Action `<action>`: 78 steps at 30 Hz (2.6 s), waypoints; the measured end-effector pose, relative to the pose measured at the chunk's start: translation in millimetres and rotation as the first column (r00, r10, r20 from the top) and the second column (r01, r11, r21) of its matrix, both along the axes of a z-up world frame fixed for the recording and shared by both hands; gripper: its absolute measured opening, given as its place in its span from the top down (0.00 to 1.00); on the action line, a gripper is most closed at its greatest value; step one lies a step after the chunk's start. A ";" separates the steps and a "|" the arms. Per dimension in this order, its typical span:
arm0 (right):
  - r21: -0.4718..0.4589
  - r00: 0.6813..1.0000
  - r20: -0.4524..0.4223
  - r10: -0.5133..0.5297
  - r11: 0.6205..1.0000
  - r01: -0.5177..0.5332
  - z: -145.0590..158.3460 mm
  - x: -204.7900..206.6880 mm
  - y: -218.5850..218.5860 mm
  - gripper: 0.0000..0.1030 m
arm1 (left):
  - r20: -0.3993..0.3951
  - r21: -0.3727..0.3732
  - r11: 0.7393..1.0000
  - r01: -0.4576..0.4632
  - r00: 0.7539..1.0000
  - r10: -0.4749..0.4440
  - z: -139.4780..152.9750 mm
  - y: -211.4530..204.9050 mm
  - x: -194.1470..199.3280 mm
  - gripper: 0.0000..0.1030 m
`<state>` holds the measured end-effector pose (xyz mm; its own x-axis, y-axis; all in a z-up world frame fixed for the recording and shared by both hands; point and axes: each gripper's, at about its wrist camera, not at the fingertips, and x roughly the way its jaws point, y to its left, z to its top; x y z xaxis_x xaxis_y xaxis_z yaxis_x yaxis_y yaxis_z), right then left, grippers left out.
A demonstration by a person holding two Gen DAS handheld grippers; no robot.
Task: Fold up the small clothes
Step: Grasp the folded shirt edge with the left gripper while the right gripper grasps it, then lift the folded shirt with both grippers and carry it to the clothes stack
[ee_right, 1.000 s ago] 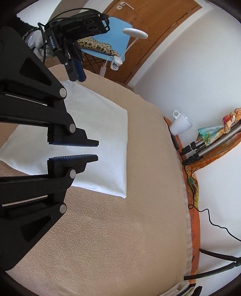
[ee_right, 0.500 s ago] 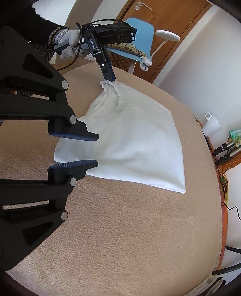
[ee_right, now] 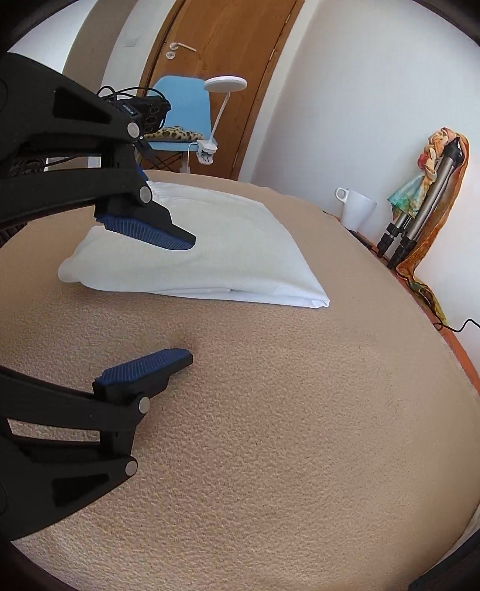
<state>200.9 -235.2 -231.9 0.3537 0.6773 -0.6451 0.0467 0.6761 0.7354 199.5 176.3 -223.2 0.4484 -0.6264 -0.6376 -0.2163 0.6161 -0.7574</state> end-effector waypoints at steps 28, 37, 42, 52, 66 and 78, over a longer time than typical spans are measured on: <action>0.040 1.000 -0.007 0.005 0.999 -0.005 -15.9 59.6 46.5 0.78 | 0.033 0.125 0.992 0.007 0.999 -0.011 4.1 -46.3 46.2 0.81; -0.088 0.996 0.076 0.047 0.995 -0.040 15.3 55.5 63.8 0.92 | 0.183 0.269 0.961 0.058 0.977 -0.110 49.3 -76.1 35.6 0.87; -0.144 0.988 0.127 0.084 0.987 -0.066 43.5 48.2 76.3 0.92 | 0.209 0.251 0.965 0.072 0.970 -0.127 63.6 -87.0 30.6 0.88; -0.188 0.977 0.196 0.084 0.981 -0.047 97.6 25.8 70.8 0.92 | 0.285 0.234 0.964 0.127 0.939 -0.193 96.5 -135.5 18.1 0.88; -0.260 0.962 0.272 0.037 0.965 0.036 149.1 5.0 -9.2 0.92 | 0.342 0.244 0.941 0.233 0.888 -0.308 118.4 -234.4 40.8 0.88; -0.313 0.948 0.314 -0.046 0.938 0.150 184.2 11.2 -130.1 0.92 | 0.388 0.276 0.905 0.324 0.824 -0.413 134.3 -355.9 81.2 0.88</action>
<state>212.1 -365.3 -47.8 0.6176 0.3973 -0.6787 -0.0608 0.8845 0.4625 280.7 -179.7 -88.8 0.4633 -0.6875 -0.5592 0.3739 0.7237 -0.5800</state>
